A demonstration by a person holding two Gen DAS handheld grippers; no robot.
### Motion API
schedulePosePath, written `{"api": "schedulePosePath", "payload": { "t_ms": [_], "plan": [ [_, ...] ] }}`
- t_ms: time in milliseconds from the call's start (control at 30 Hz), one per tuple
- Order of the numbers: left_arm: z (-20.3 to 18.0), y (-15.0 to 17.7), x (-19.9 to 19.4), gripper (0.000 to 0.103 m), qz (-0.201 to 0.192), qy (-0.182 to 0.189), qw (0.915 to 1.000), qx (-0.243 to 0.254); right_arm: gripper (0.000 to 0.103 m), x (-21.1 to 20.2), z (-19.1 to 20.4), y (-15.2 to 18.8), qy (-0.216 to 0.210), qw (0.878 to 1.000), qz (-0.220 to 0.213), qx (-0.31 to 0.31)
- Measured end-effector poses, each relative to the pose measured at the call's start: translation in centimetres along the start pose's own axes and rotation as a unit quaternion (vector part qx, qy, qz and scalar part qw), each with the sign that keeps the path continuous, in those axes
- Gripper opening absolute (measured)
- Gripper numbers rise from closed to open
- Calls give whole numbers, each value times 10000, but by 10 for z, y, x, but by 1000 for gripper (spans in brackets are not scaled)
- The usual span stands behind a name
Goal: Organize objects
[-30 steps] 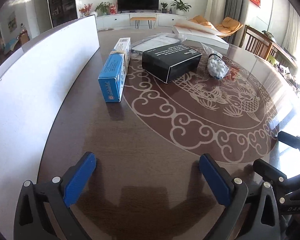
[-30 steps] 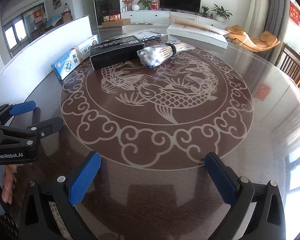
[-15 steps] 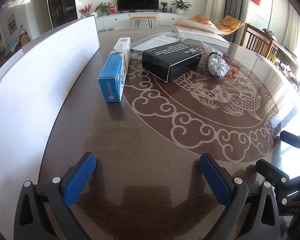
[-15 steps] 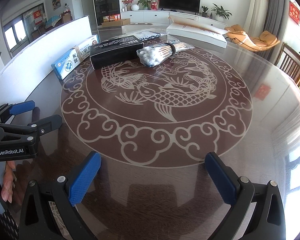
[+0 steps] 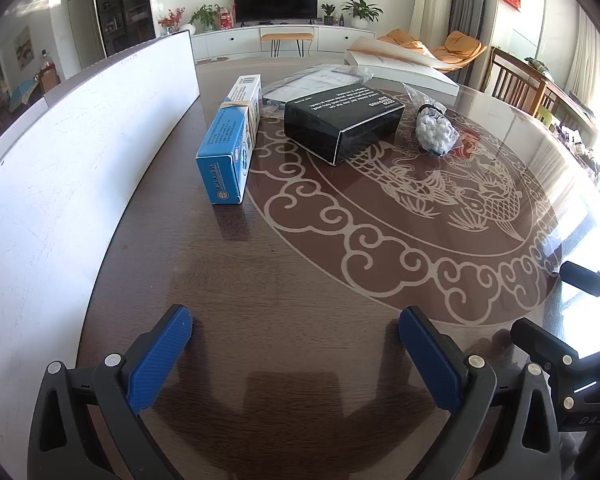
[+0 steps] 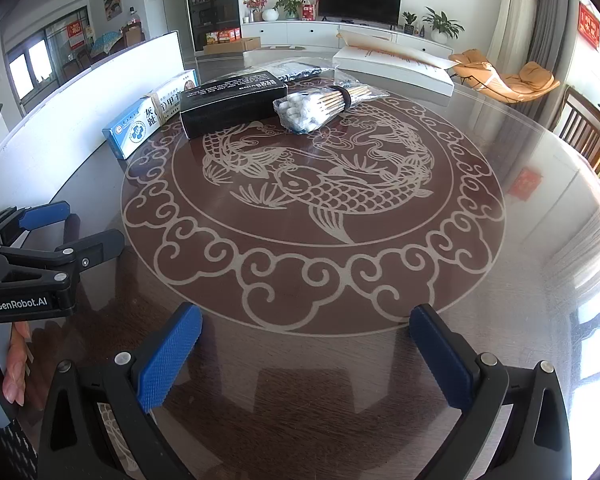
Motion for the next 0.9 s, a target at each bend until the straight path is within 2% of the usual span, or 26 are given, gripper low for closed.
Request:
{"api": "schedulePosePath", "payload": {
  "t_ms": [900],
  "plan": [
    [0,-2,0,103,3,-1,10000,-2,103,0,0,0,2,10000,0,2]
  ]
}}
Point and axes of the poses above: each gripper's, at about its wrist camera, not at the fingertips, and x roughly the way its jaws point, z to its left, y to its underside, the point moved 6 cm from there along x, roughly the way its jaws point, and after that the axes turned 4 degrees about -z, right-handed, at the moved point
